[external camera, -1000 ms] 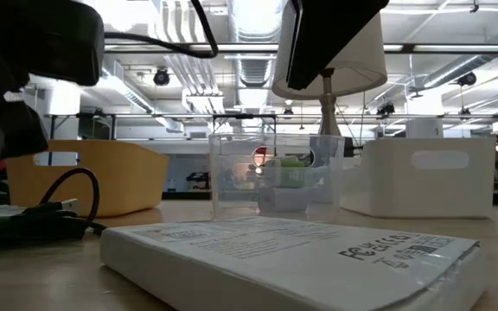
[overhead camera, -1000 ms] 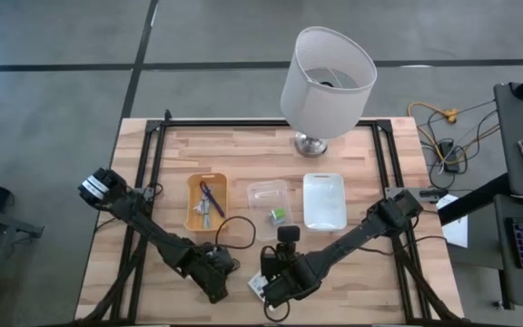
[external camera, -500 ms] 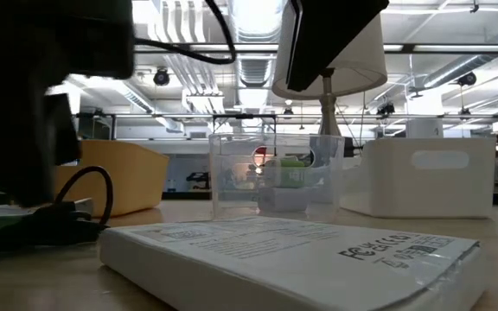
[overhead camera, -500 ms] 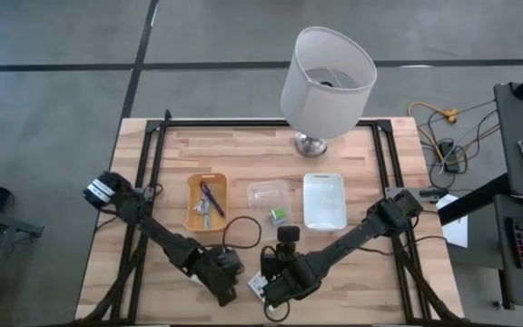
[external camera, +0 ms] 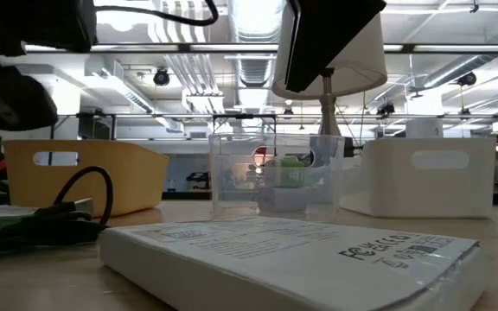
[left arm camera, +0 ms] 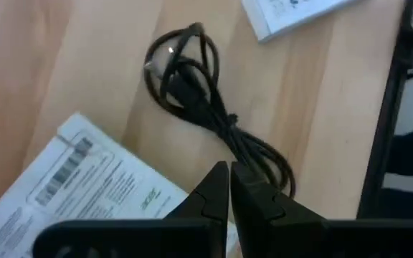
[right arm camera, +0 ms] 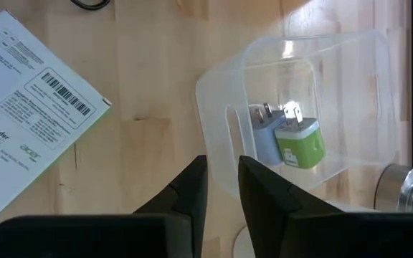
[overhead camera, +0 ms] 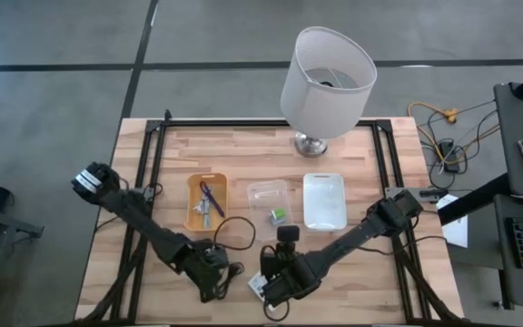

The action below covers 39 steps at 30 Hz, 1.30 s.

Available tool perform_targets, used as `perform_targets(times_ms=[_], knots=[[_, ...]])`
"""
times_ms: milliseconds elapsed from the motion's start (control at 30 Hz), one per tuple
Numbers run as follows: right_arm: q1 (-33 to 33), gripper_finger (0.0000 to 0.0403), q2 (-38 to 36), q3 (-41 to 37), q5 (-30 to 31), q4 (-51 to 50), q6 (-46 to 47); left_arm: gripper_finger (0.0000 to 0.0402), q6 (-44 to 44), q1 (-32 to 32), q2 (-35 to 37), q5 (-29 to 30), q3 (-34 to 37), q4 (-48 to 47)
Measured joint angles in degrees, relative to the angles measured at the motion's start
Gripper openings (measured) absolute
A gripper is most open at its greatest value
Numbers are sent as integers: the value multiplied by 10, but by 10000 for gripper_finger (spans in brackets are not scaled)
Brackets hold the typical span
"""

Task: Pick and place items into bin
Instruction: Put the black charger cable into the orange bin

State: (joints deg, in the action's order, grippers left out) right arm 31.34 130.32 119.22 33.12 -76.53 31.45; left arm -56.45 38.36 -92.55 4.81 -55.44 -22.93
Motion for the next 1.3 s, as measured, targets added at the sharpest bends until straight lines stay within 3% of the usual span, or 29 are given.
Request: perform_targets(times_ms=[233, 600, 967, 1100, 1300], knots=[[-5, 68, 0, -6, 0, 4, -4, 0, 34, -2, -43, -1, 4, 64], [-7, 68, -1, -10, 0, 4, -6, 0, 48, -7, -61, -17, 5, 68], [-9, 68, -1, -12, 0, 5, -16, 0, 93, -55, -120, -15, 1, 222], [-9, 68, -1, -12, 0, 7, -16, 0, 101, -67, -90, -13, 0, 205], [-9, 68, -1, -12, -1, 40, -47, 0, 120, -39, 20, 0, 1, 129]])
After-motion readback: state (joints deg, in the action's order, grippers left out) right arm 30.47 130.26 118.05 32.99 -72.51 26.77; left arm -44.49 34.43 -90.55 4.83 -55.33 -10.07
